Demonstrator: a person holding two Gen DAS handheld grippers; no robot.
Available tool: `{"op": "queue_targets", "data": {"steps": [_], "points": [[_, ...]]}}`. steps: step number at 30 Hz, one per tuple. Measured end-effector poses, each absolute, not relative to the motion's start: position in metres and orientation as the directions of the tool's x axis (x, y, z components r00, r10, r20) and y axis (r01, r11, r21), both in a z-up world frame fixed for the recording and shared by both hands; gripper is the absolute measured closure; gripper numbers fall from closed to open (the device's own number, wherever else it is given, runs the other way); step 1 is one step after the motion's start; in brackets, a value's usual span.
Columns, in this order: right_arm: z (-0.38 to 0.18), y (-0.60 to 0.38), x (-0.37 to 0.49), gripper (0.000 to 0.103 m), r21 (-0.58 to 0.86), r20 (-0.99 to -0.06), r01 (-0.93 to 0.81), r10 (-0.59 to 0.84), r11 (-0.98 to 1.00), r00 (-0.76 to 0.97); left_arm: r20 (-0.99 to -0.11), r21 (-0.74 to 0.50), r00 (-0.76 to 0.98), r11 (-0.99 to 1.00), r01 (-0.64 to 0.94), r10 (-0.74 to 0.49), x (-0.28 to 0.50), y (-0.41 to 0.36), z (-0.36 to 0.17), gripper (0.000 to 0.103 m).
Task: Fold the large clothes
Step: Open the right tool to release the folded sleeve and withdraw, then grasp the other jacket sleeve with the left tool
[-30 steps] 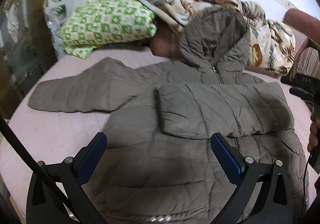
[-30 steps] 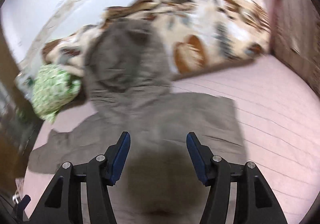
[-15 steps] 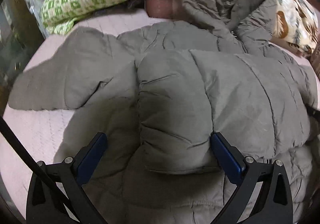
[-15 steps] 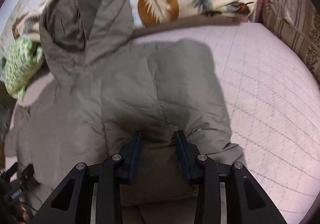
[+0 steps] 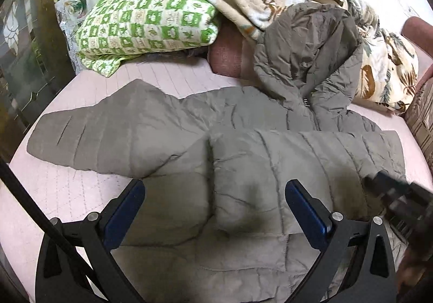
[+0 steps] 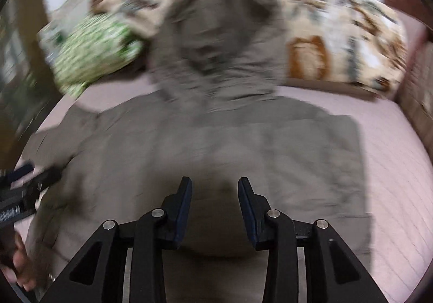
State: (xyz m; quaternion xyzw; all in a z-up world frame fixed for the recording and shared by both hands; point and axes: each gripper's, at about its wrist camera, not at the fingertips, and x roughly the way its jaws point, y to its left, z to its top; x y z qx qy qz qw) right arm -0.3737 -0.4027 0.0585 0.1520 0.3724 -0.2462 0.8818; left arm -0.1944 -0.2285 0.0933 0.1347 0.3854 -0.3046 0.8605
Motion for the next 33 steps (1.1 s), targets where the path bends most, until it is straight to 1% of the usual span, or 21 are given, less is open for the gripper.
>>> {"op": "queue_targets", "data": {"steps": [4,7,9,11,13,15,18,21,24,25,27,30,31,33], "points": [[0.035,-0.375,-0.343,0.065,0.044,-0.772,0.487,-0.28,0.872,0.57,-0.751,-0.012,0.524,0.802,0.598,-0.401,-0.177,-0.214,0.093,0.0],[0.012,-0.371,-0.329,0.064,-0.002,-0.813,0.49,-0.287,0.872,0.507,-0.752,-0.032,0.529,0.824,0.566,-0.393,-0.162,-0.199,0.093,0.0],[0.003,-0.373,-0.325,0.064,0.002,-0.831,0.493,-0.273,0.87,0.484,-0.752,-0.038,0.535,0.835,0.549,-0.386,-0.153,-0.19,0.095,0.0],[0.007,-0.374,-0.329,0.064,0.014,-0.832,0.494,-0.264,0.869,0.488,-0.749,-0.042,0.543,0.846,0.532,-0.379,-0.143,-0.18,0.098,0.0],[0.014,-0.373,-0.333,0.064,0.052,-0.818,0.498,-0.249,0.866,0.518,-0.747,-0.043,0.553,0.857,0.514,-0.369,-0.132,-0.169,0.101,0.0],[0.029,-0.368,-0.342,0.064,0.128,-0.791,0.488,-0.208,0.863,0.576,-0.746,-0.063,0.559,0.874,0.482,-0.362,-0.117,-0.153,0.104,0.0],[0.051,-0.354,-0.353,0.064,0.168,-0.758,0.468,-0.19,0.868,0.624,-0.762,-0.108,0.551,0.906,0.409,-0.34,-0.088,-0.12,0.103,0.0],[0.07,-0.337,-0.364,0.064,0.184,-0.73,0.431,-0.171,0.884,0.662,-0.768,-0.096,0.574,0.937,0.336,-0.285,-0.063,-0.091,0.101,0.0],[0.083,-0.317,-0.378,0.064,0.21,-0.705,0.396,-0.143,0.894,0.695,-0.778,-0.118,0.568,0.951,0.285,-0.267,-0.037,-0.06,0.098,0.0],[0.085,-0.312,-0.382,0.064,0.217,-0.701,0.385,-0.131,0.897,0.701,-0.781,-0.142,0.56,0.951,0.274,-0.278,-0.029,-0.051,0.096,0.0],[0.085,-0.297,-0.391,0.064,0.23,-0.693,0.362,-0.109,0.904,0.713,-0.783,-0.243,0.52,0.937,0.25,-0.342,-0.01,-0.027,0.089,0.0],[0.079,-0.281,-0.398,0.064,0.225,-0.702,0.326,-0.079,0.918,0.708,-0.778,-0.385,0.469,0.907,0.168,-0.417,0.02,0.014,0.072,0.001],[0.077,-0.279,-0.398,0.064,0.217,-0.705,0.316,-0.075,0.923,0.705,-0.769,-0.426,0.467,0.895,0.133,-0.436,0.03,0.029,0.067,0.003],[0.074,-0.278,-0.398,0.064,0.199,-0.711,0.307,-0.079,0.931,0.699,-0.76,-0.481,0.468,0.875,0.06,-0.45,0.044,0.055,0.056,0.014]]}}
